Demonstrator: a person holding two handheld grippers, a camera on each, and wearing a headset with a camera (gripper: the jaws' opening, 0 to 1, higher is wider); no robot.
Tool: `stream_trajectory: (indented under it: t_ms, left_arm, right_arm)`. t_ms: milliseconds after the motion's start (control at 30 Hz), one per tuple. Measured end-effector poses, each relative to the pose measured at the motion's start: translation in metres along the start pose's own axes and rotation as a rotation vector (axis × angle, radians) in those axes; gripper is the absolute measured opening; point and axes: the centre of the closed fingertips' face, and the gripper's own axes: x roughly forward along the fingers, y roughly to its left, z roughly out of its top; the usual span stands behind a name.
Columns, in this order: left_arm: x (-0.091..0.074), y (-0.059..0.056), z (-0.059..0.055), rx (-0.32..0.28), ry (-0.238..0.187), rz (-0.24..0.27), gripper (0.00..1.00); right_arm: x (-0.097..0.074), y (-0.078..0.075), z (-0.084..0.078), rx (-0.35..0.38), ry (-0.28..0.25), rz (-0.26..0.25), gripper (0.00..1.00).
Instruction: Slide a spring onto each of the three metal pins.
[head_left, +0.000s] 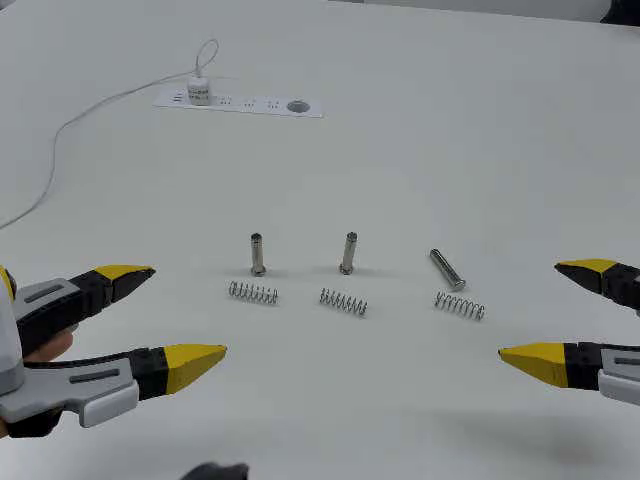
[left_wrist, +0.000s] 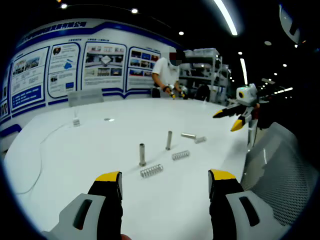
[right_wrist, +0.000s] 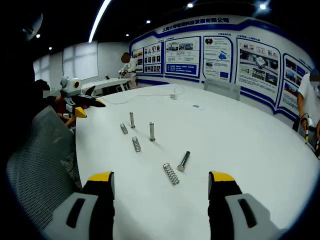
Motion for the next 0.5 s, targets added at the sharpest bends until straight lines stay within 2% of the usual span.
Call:
stream_trajectory:
  t_ms: [233, 500]
  left_arm:
    - [0.0015, -0.0035, -0.0045, -0.005, 0.015, -0.009, 0.72]
    - [0.0006, -0.0034, -0.0029, -0.013, 0.001, -0.006, 0.72]
  right_arm:
    - [-0.0011, -0.0013, 0.0011, 0.011, -0.003, -0.008, 0.78]
    - [0.0005, -0.0060, 0.0050, 0.032, 0.003, -0.029, 0.75]
